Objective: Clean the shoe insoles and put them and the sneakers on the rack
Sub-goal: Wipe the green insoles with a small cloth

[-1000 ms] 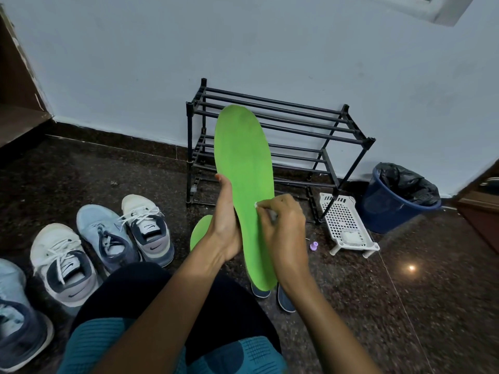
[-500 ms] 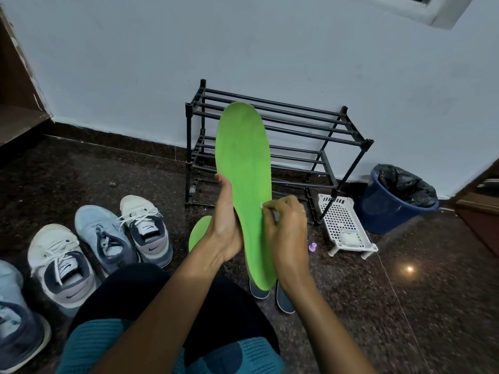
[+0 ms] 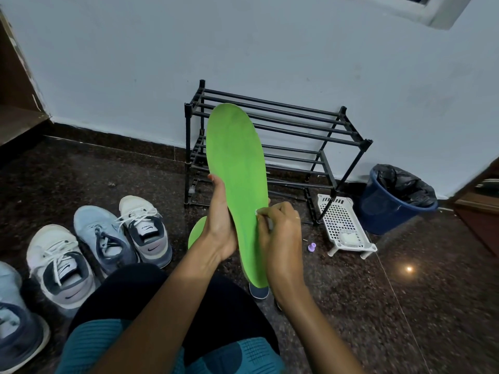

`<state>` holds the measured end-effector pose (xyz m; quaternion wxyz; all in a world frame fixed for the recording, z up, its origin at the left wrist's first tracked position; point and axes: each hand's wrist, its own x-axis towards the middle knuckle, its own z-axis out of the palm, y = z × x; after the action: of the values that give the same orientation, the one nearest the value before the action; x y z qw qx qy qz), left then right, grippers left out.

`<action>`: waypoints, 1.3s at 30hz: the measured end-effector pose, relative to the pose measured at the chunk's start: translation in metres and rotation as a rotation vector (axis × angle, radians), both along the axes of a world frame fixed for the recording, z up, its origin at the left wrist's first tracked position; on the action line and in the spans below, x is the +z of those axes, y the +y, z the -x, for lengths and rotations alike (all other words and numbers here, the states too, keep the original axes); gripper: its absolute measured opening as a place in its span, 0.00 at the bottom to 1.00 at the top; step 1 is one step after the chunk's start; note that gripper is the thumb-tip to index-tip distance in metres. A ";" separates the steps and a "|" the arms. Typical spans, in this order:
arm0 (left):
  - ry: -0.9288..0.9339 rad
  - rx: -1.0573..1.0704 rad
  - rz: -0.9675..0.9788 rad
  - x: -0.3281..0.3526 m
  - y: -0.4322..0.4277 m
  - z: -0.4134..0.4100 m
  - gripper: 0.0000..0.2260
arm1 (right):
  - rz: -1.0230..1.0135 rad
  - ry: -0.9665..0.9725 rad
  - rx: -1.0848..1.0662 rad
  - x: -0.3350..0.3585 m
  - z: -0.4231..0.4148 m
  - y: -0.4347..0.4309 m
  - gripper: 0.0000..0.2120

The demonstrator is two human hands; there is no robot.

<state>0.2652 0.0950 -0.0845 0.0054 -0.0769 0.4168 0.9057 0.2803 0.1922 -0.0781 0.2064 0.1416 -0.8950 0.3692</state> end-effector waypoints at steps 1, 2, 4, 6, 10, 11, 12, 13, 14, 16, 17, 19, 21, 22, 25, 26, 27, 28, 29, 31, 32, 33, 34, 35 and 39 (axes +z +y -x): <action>-0.004 0.004 -0.004 0.000 -0.001 0.000 0.39 | 0.016 -0.009 0.016 -0.001 -0.003 -0.002 0.05; -0.006 0.007 -0.006 -0.001 -0.002 0.001 0.39 | 0.031 -0.013 0.043 -0.001 -0.007 -0.003 0.05; -0.005 0.011 -0.020 -0.001 -0.004 0.001 0.39 | 0.045 -0.004 0.103 -0.001 -0.012 -0.003 0.05; 0.003 0.001 -0.035 -0.001 -0.003 0.001 0.40 | 0.041 -0.008 0.126 0.002 -0.011 0.000 0.05; -0.010 -0.006 -0.030 -0.001 -0.001 0.002 0.40 | 0.060 -0.007 0.073 0.004 -0.002 0.004 0.05; -0.016 0.001 -0.028 -0.002 -0.001 0.002 0.40 | 0.074 0.003 0.066 0.003 -0.003 0.002 0.05; -0.020 0.009 -0.024 -0.001 -0.001 0.002 0.39 | 0.092 0.007 0.067 0.003 -0.006 0.000 0.05; -0.023 0.017 -0.023 -0.001 -0.001 0.002 0.39 | 0.117 0.008 0.081 0.002 -0.011 -0.003 0.05; -0.024 0.020 -0.028 -0.001 -0.001 0.002 0.39 | 0.149 0.007 0.103 0.000 -0.016 -0.005 0.05; -0.022 0.019 -0.056 0.001 -0.001 0.001 0.38 | 0.221 -0.013 0.160 -0.001 -0.024 -0.005 0.05; -0.024 0.018 -0.073 0.001 0.000 0.001 0.38 | 0.249 -0.043 0.192 0.000 -0.027 -0.003 0.06; -0.039 0.023 -0.089 0.001 -0.002 0.002 0.39 | 0.262 -0.144 0.267 0.001 -0.031 0.001 0.09; -0.056 0.023 -0.093 0.001 -0.003 0.003 0.39 | 0.224 -0.228 0.333 0.003 -0.034 0.006 0.12; -0.060 0.020 -0.092 0.000 -0.003 0.003 0.39 | 0.212 -0.250 0.352 0.003 -0.034 0.007 0.13; -0.084 0.025 -0.080 0.000 -0.002 0.003 0.39 | 0.234 -0.263 0.319 0.004 -0.032 0.009 0.16; -0.090 0.031 -0.081 -0.001 -0.003 0.003 0.39 | 0.258 -0.259 0.278 0.004 -0.030 0.009 0.18; -0.101 0.046 -0.072 -0.002 -0.004 0.004 0.39 | 0.286 -0.259 0.233 0.005 -0.027 0.009 0.19; -0.107 0.057 -0.054 -0.004 -0.005 0.005 0.40 | 0.304 -0.249 0.190 0.006 -0.024 0.009 0.19; -0.119 0.072 -0.029 -0.006 -0.006 0.007 0.40 | 0.305 -0.214 0.150 0.008 -0.021 0.009 0.18; -0.139 0.079 0.007 -0.006 -0.006 0.006 0.41 | 0.273 -0.100 0.094 0.011 -0.014 0.009 0.13; -0.140 0.079 0.017 -0.007 -0.006 0.007 0.42 | 0.250 -0.062 0.088 0.011 -0.013 0.008 0.11; -0.140 0.078 0.024 -0.008 -0.007 0.007 0.42 | 0.229 -0.049 0.103 0.011 -0.013 0.007 0.10; -0.144 0.073 0.017 -0.007 -0.007 0.007 0.41 | 0.213 -0.060 0.131 0.010 -0.015 0.004 0.08; -0.145 0.073 0.006 -0.006 -0.007 0.006 0.41 | 0.202 -0.080 0.165 0.009 -0.018 0.003 0.08; -0.174 0.076 -0.008 -0.002 -0.006 0.005 0.45 | 0.181 -0.115 0.192 0.008 -0.019 0.003 0.09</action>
<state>0.2604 0.0890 -0.0866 0.0076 -0.1711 0.4080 0.8968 0.2989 0.1950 -0.0703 0.1304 0.1860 -0.8508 0.4738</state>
